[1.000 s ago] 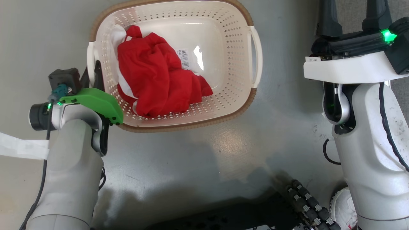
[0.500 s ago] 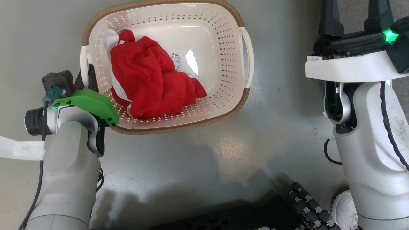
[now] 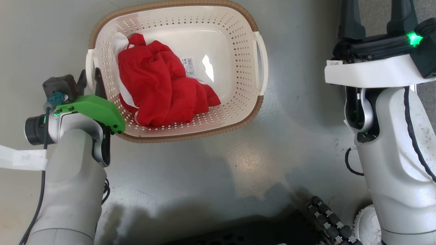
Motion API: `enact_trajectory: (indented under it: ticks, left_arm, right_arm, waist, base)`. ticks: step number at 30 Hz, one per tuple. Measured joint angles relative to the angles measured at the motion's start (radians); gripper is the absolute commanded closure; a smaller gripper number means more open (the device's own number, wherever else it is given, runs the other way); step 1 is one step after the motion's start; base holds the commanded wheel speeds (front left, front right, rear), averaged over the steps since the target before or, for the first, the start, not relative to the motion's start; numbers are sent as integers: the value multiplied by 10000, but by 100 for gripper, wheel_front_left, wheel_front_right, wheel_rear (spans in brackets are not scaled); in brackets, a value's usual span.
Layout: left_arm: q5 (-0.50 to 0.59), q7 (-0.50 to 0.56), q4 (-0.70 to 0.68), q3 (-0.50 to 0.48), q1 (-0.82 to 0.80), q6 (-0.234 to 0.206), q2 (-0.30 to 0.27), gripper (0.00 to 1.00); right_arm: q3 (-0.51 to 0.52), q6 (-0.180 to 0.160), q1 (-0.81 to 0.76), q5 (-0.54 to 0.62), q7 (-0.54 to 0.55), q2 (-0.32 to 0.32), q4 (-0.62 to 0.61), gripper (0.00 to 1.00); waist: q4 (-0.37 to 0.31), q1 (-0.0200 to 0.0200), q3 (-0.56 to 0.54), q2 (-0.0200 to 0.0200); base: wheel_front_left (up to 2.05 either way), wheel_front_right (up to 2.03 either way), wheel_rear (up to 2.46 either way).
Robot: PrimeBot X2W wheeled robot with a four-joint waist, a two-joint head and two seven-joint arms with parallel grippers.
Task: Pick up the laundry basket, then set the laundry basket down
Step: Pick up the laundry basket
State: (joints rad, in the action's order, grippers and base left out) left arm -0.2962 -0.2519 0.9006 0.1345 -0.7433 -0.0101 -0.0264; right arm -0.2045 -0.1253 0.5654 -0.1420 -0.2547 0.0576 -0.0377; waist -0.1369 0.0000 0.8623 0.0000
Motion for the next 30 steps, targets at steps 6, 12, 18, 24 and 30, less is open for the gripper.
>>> enact_trajectory:
  ticks: [6,12,18,24,30]
  left_arm:
    - [0,0,4,-19,1,0,12,0]
    - [2,0,-263,-50,0,6,12,0]
    - [157,0,-915,-75,0,75,0,0]
    - [282,-2,-1860,-167,6,115,-2,0]
    - [583,-12,-2922,-334,280,194,4,0]
  right_arm:
    - [0,0,-4,0,0,-2,29,0]
    - [50,0,-5,2,0,-2,61,0]
    - [119,0,-16,13,0,-2,130,0]
    - [263,0,-78,29,0,0,253,0]
    - [307,0,-488,35,0,-2,514,0]
  waist:
    - [23,0,-80,0]
    - [59,0,-171,0]
    - [128,0,-395,0]
    - [237,0,-713,0]
    - [390,0,-1156,0]
  base:
    - [0,0,0]
    - [0,0,0]
    - [0,0,0]
    - [0,0,0]
    - [0,0,0]
